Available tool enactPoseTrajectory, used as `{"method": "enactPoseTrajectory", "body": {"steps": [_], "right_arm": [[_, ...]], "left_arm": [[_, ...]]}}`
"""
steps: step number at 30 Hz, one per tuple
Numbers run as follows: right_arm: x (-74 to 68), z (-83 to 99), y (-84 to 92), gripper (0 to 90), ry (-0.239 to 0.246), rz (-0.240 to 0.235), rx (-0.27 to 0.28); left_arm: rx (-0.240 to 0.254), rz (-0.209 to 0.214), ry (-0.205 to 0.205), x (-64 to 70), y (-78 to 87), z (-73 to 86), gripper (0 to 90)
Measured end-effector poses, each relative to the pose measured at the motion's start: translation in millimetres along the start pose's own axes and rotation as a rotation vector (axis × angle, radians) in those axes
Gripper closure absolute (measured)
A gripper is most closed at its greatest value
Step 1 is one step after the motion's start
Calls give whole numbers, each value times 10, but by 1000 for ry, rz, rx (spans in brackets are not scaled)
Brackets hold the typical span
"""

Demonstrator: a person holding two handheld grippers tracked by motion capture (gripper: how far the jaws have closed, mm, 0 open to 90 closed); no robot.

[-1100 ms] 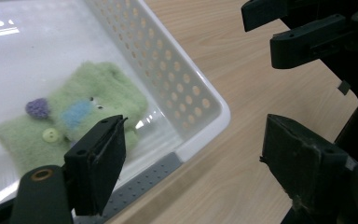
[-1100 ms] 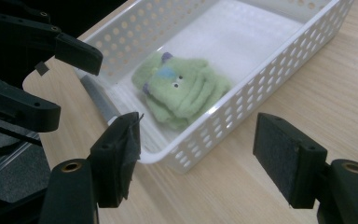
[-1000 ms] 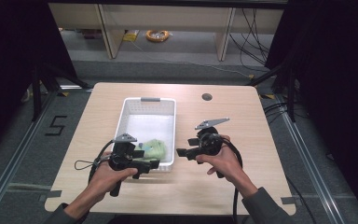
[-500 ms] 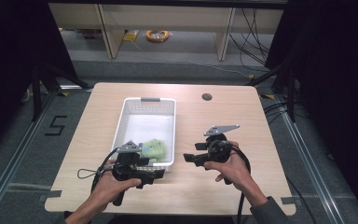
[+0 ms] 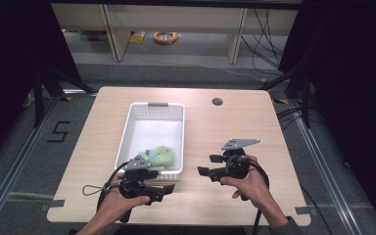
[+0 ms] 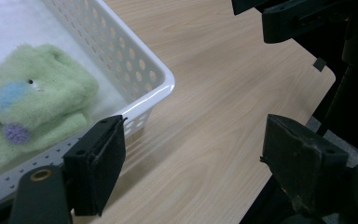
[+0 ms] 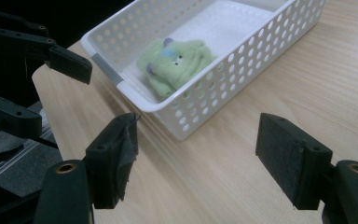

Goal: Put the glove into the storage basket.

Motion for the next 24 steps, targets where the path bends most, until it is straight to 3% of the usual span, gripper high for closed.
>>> {"method": "enactPoseTrajectory", "body": {"steps": [4,5,6,10,12,13,14,15,16,17,18,21,22,23,24], "right_arm": [[-28,49,31,303,-21,6,2],[-55,89,37,302,-30,-15,10],[-39,96,35,302,-6,-14,15],[-31,139,50,301,8,9,11],[-66,180,50,301,-26,-9,4],[-36,181,57,301,12,-2,9],[-45,190,49,301,1,-11,20],[-29,196,51,301,18,-11,20],[-49,218,61,300,-12,-5,9],[-22,222,48,299,17,-1,26],[-22,222,48,299,17,-1,26],[-8,281,61,298,-21,-6,5],[22,282,62,298,3,4,15],[3,299,63,297,-26,-5,9],[34,302,56,297,10,-3,20]], "left_arm": [[7,1,0,17,-5,21,209],[2,4,-14,21,-3,32,209],[8,0,-20,34,-12,44,209],[11,3,-17,59,-21,59,209],[11,3,-20,74,-27,82,209],[8,11,-22,79,-35,93,209],[16,4,-16,86,-42,100,209],[11,23,-11,84,-29,106,210],[21,17,-10,76,-22,105,210],[30,22,-7,70,-20,109,210],[30,22,-7,70,-20,109,210],[22,27,-4,62,-28,172,210],[14,23,-7,59,-30,192,210],[20,20,-10,58,-45,206,210],[14,18,-9,61,-49,219,210]]}}
Point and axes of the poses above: each handheld gripper's, and its own axes: y roughly backward along the jaws, z roughly out of its underside, x roughly to its right, the point moved 6 cm from there along -y, roughly forward along the jaws, and after that the axes turned 3 degrees about -y, right-handed, at the moved point
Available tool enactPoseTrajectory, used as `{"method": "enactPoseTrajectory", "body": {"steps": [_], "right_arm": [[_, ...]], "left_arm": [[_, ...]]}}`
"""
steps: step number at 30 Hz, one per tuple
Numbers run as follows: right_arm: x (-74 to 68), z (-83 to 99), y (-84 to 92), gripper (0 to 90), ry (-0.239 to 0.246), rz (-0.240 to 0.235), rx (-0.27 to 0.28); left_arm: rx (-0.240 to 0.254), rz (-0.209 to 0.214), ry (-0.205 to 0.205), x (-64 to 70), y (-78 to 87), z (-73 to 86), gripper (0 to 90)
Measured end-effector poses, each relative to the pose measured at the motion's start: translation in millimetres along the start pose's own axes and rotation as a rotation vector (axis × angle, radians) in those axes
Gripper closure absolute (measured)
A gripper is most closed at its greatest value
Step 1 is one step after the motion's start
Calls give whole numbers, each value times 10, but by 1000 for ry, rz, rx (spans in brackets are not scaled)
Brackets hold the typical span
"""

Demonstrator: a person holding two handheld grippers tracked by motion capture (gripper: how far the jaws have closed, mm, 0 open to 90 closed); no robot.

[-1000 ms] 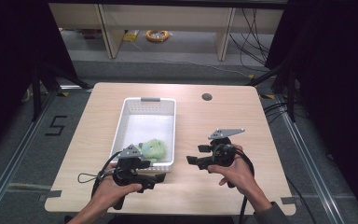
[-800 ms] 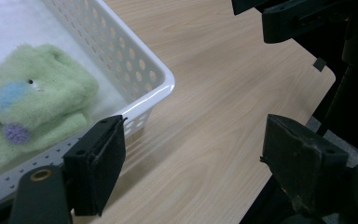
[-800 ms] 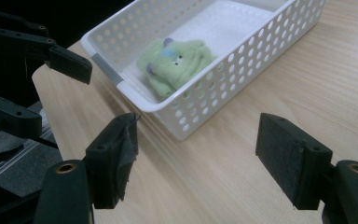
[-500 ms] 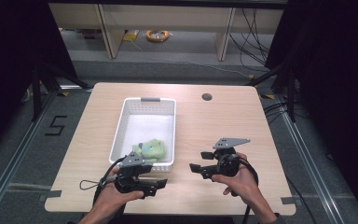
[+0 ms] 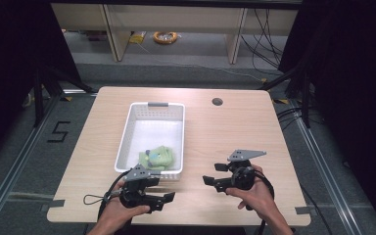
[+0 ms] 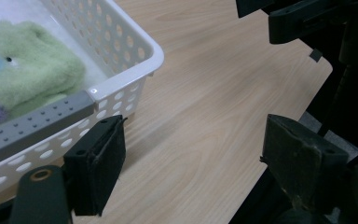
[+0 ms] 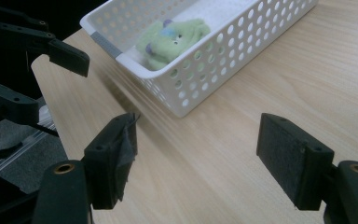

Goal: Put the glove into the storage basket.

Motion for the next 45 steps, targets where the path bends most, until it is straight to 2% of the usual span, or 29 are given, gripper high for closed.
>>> {"method": "enactPoseTrajectory", "body": {"steps": [1,2,3,5,7,9,10,11,12,14,15,16,19,22,24,25,26,27,28,31,34,35,36,38,39,41,42,44,45], "right_arm": [[-25,18,16,297,-35,5,-13],[0,26,8,296,-3,0,0],[-3,43,-4,293,-7,-7,0],[2,70,-5,292,9,0,2],[-23,106,-10,292,-20,-15,-5],[4,127,-5,292,1,-3,-5],[-16,145,-9,292,-23,-14,-10],[5,155,-13,292,-1,-13,-10],[-4,169,-6,292,-18,-6,-17],[8,187,-22,291,-3,-21,-7],[16,200,-9,290,-8,-3,-11],[-13,216,-7,290,-40,-18,-18],[2,247,-10,288,-18,-21,-17],[1,276,-10,286,-10,-2,-12],[-42,308,-19,283,-40,-29,-22],[-35,319,-13,280,-27,-16,-27],[-22,323,-28,277,-3,-30,-16],[-25,334,-23,276,2,-18,-16],[-53,351,-24,274,-25,-32,-26],[-36,380,-32,263,-5,-36,-12],[-56,419,-25,237,-10,-34,-14],[-42,428,-12,215,-8,-10,-19],[-46,439,-30,192,-12,-24,-13],[-61,470,-29,186,-36,-17,-23],[-50,484,-20,183,-24,0,-26],[-51,498,-25,182,-15,-22,-19],[-78,513,-23,182,-42,-21,-21],[-63,525,-23,182,-15,-17,-18],[-58,536,-24,182,-7,-18,-21]], "left_arm": [[-1,-9,-9,3,-10,18,209],[-1,-8,1,18,-21,33,209],[5,-4,-14,17,-37,43,209],[-8,-7,-13,35,-50,77,209],[-14,10,-24,46,-68,111,209],[-20,1,-28,35,-67,129,209],[-18,4,-4,41,-71,141,209],[-20,2,2,37,-74,149,209],[-20,2,2,37,-74,149,209],[-28,0,0,26,-80,188,209],[-30,-2,2,25,-84,201,208],[-27,4,6,27,-94,215,208],[-41,0,-28,2,-113,271,208],[-58,-7,-28,-6,-143,329,208],[-52,-1,-16,3,-170,353,207],[-60,2,-3,10,-176,370,207],[-61,0,-18,3,-177,376,206],[-60,1,-18,2,-183,383,205],[-64,5,-23,1,-185,392,204],[-62,8,-33,-14,-197,418,198],[-62,-3,-14,-21,-198,446,194],[-66,-2,-26,-28,-195,452,193],[-69,-3,-37,-31,-192,459,192],[-59,-10,-52,-30,-200,470,193],[-71,-10,-54,-32,-192,482,193],[-69,-12,-48,-33,-198,496,192],[-70,-13,-43,-32,-201,505,192],[-84,-19,-72,-51,-200,530,192],[-89,-23,-67,-48,-205,546,191]]}}
Point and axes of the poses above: each handheld gripper's, and its own axes: y roughly backward along the jaws, z roughly out of its underside, x roughly to its right, the point moved 6 cm from there along -y, roughly forward along the jaws, and after that the axes turned 3 degrees about -y, right-handed, at the moved point
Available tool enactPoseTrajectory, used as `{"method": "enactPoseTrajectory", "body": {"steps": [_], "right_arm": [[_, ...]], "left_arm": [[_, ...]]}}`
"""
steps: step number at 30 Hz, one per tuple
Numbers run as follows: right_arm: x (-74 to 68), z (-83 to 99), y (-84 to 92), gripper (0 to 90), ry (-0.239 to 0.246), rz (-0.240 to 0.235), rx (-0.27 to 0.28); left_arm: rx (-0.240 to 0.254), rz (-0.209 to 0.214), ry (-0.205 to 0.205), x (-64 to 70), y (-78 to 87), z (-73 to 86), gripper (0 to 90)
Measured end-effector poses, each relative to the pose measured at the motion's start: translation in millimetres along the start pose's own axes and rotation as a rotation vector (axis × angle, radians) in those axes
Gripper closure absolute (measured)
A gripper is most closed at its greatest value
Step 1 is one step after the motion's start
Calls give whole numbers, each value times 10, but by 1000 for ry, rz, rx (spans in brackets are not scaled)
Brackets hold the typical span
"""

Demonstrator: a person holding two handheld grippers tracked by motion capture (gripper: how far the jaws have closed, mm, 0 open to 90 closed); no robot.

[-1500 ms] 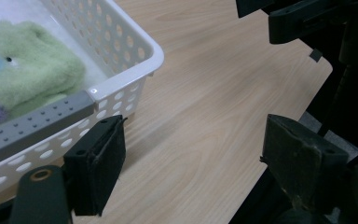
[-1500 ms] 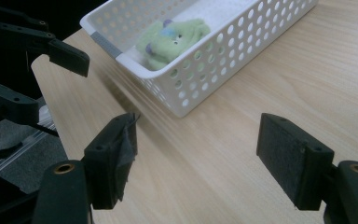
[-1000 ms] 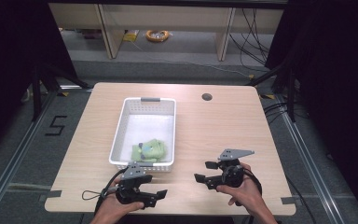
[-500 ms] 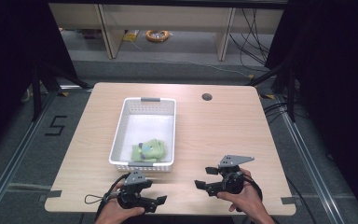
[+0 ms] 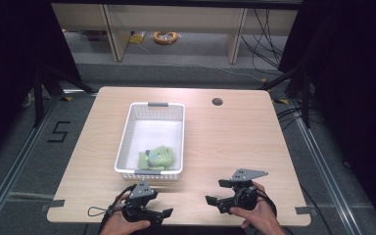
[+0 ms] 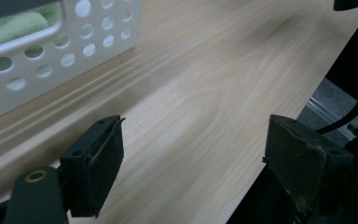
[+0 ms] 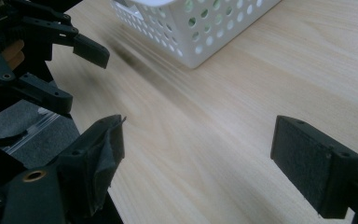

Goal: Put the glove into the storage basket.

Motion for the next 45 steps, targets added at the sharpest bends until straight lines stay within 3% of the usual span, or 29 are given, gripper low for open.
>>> {"method": "enactPoseTrajectory", "body": {"steps": [3,5,6,7,8,11,13,14,15,16,17,18,21,22,25,26,27,34,35,37,38,45], "right_arm": [[-18,27,-1,182,-2,3,-8],[-32,65,-3,183,10,14,-11],[-27,78,12,183,19,34,-17],[-61,99,18,182,-11,22,-25],[-37,98,6,182,27,7,-13],[-41,137,33,182,14,45,-18],[-61,185,37,180,6,35,-25],[-53,223,50,178,28,45,-30],[-54,236,47,177,29,45,-27],[-79,266,61,174,2,52,-39],[-80,278,58,174,4,44,-32],[-61,287,84,174,17,63,-34],[-84,315,101,174,2,54,-25],[-71,342,115,174,24,61,-19],[-88,380,124,173,8,67,-31],[-61,383,117,173,48,72,-25],[-68,419,117,171,52,70,-36],[-96,488,129,164,66,79,-58],[-85,486,139,164,76,96,-54],[-94,494,133,164,57,91,-57],[-93,492,122,164,69,79,-56],[-99,503,111,164,66,75,-67]], "left_arm": [[-8,2,-15,-8,3,15,191],[20,-2,6,15,-5,18,191],[4,-5,-7,11,4,33,191],[-2,-3,-6,18,3,48,191],[4,-5,-1,33,-4,51,191],[-25,-5,-28,38,-5,90,191],[-8,7,-22,88,-22,93,191],[-34,-6,-52,93,-11,118,191],[-30,-2,-65,104,-12,123,191],[-22,-8,-54,121,-17,125,191],[-7,-15,-55,131,-22,122,192],[-28,-26,-79,116,-12,142,194],[-37,-37,-75,125,-26,162,194],[-36,-31,-91,141,-23,165,194],[-23,-17,-88,180,-25,161,194],[-29,-25,-75,186,-24,171,194],[-37,-23,-99,187,-14,176,194],[-37,-36,-106,161,-32,180,194],[-41,-36,-89,169,-41,190,194],[-41,-42,-93,169,-47,189,194],[-35,-24,-109,177,-42,181,194],[-30,-31,-78,181,-51,183,194]]}}
Point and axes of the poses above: each handheld gripper's, and its own axes: y roughly backward along the jaws, z roughly out of its underside, x roughly to its right, the point moved 6 cm from there along -y, roughly forward along the jaws, and after that the axes turned 3 degrees about -y, right-handed, at the moved point
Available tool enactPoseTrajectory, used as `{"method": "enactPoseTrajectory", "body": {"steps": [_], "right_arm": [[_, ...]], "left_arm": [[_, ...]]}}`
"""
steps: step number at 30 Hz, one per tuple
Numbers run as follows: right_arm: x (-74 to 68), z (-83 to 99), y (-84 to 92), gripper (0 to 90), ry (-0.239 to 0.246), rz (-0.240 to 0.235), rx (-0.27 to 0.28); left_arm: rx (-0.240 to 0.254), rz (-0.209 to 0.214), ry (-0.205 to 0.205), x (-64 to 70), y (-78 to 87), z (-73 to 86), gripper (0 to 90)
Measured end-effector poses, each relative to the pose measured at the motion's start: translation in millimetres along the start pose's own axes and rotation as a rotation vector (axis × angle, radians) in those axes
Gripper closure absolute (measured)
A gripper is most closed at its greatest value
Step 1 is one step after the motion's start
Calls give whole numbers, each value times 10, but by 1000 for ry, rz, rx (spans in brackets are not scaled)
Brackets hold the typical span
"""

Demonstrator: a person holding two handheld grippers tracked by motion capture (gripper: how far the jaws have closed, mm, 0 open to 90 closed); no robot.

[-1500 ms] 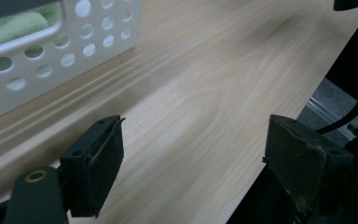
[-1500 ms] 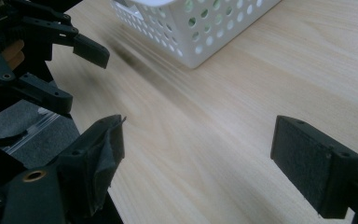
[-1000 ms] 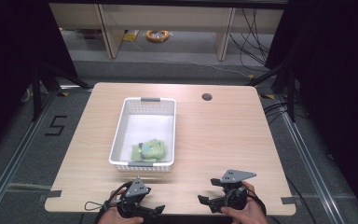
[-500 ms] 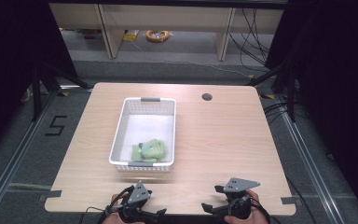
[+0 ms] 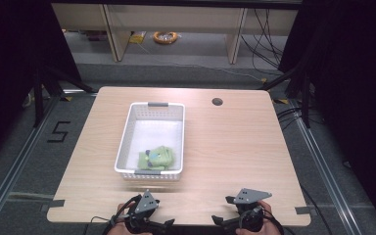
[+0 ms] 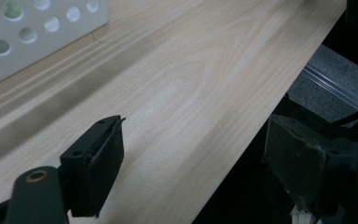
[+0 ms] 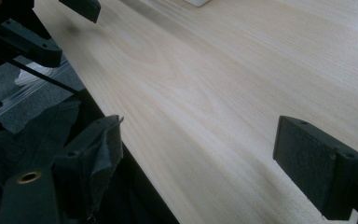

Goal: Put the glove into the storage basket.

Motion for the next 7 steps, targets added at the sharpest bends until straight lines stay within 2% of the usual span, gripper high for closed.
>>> {"method": "enactPoseTrajectory", "body": {"steps": [3,6,7], "right_arm": [[8,0,-1,164,3,3,1],[22,-1,-6,164,8,3,5],[22,-1,-3,164,3,3,5]], "left_arm": [[-14,-12,-14,-21,1,8,194],[-16,-3,-17,-20,12,6,193],[-3,6,-18,-16,8,-6,194]]}}
Point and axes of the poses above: each handheld gripper's, and its own axes: y roughly backward along the jaws, z roughly out of its underside, x roughly to its right, the point moved 6 cm from there along -y, roughly forward along the jaws, and after that the axes turned 3 degrees about -y, right-handed, at the moved point
